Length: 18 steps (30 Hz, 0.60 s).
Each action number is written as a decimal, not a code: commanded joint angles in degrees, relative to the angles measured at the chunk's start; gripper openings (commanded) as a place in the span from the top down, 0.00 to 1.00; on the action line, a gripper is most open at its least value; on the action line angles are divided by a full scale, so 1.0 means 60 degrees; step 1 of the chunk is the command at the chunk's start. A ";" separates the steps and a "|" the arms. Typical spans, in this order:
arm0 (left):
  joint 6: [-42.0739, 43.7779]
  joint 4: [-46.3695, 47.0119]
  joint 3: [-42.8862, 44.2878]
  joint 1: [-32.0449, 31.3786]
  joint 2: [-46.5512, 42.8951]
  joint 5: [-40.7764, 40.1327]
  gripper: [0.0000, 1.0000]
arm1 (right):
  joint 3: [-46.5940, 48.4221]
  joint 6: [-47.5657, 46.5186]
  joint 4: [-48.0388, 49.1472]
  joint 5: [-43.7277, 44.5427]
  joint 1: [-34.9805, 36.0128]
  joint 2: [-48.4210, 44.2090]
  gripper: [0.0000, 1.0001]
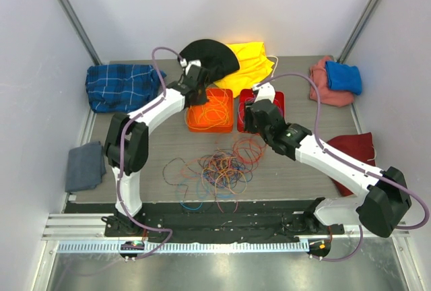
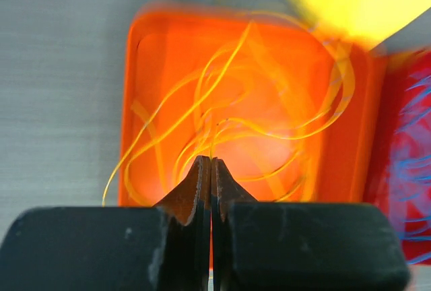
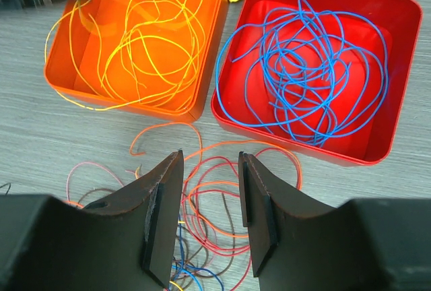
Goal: Untangle the cables
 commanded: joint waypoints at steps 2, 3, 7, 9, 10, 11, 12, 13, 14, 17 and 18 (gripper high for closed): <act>-0.0075 0.0725 -0.1861 -0.0094 -0.0952 -0.0376 1.00 | -0.0168 0.0184 0.0669 -0.0159 0.0042 -0.0256 0.54; -0.0017 0.0697 -0.1833 -0.0108 -0.0880 -0.0523 0.99 | -0.0183 0.0213 0.0728 -0.0290 0.0057 -0.0227 0.54; 0.0203 -0.0034 -0.1088 -0.0123 -0.0221 -0.0919 0.48 | -0.0037 0.0360 0.0744 -0.0526 0.0101 0.0007 0.55; 0.0189 -0.0125 -0.0925 -0.0167 -0.0365 -0.1268 0.18 | 0.0007 0.0316 0.0685 -0.0395 0.0174 -0.0036 0.55; 0.0218 -0.0022 -0.0983 -0.0196 -0.0555 -0.1373 0.01 | -0.0022 0.0316 0.0641 -0.0322 0.0160 -0.0080 0.55; 0.0262 0.0283 -0.1042 -0.0211 -0.0760 -0.1475 0.00 | -0.0036 0.0316 0.0641 -0.0292 0.0174 -0.0139 0.55; 0.0306 0.0417 -0.1173 -0.0225 -0.1197 -0.1534 0.00 | -0.0080 0.0316 0.0626 -0.0262 0.0174 -0.0226 0.55; 0.0350 0.0534 -0.1203 -0.0225 -0.1419 -0.1680 0.00 | -0.0124 0.0301 0.0626 -0.0219 0.0189 -0.0271 0.55; 0.0408 0.0695 -0.1232 -0.0211 -0.1595 -0.1725 0.00 | -0.0139 0.0316 0.0626 -0.0204 0.0174 -0.0300 0.55; 0.0541 0.1135 -0.1145 -0.0211 -0.2109 -0.1697 0.00 | -0.0154 0.0345 0.0641 -0.0247 0.0189 -0.0271 0.55; 0.0555 0.1179 -0.0985 -0.0225 -0.2153 -0.1638 0.00 | -0.0154 0.0345 0.0655 -0.0248 0.0203 -0.0242 0.55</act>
